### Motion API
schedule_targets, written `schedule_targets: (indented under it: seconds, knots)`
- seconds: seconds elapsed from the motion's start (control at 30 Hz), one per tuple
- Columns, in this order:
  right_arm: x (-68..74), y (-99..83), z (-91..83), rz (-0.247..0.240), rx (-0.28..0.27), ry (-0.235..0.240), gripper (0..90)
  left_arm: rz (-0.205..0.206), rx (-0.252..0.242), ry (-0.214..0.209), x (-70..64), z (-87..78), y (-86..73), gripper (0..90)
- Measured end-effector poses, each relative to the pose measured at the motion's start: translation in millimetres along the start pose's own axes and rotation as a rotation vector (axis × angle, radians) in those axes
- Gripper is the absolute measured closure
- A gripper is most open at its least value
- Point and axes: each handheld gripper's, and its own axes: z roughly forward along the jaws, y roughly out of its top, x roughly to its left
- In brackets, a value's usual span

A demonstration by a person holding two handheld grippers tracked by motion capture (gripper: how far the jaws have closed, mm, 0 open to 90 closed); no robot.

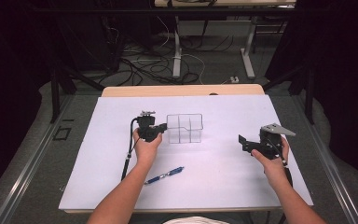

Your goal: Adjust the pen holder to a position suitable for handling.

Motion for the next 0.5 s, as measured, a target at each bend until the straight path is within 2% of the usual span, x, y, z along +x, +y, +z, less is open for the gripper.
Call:
schedule_targets:
  seconds: [0.1, 0.2, 0.5]
  knots:
    - [0.7, 0.1, -0.5, 0.013, -0.001, -0.002, 6.4, 0.015, -0.003, 0.001, 0.6, -2.5, 1.1, 88.0]
    - [-1.2, 0.1, -1.1, 0.005, -0.002, -0.001, 6.4, 0.005, -0.010, 0.006, 2.4, -4.5, 1.6, 86.3]
    - [-0.3, 0.3, -0.7, 0.011, -0.004, 0.002, 6.4, 0.020, -0.023, 0.002, 6.9, -14.8, 3.2, 77.6]
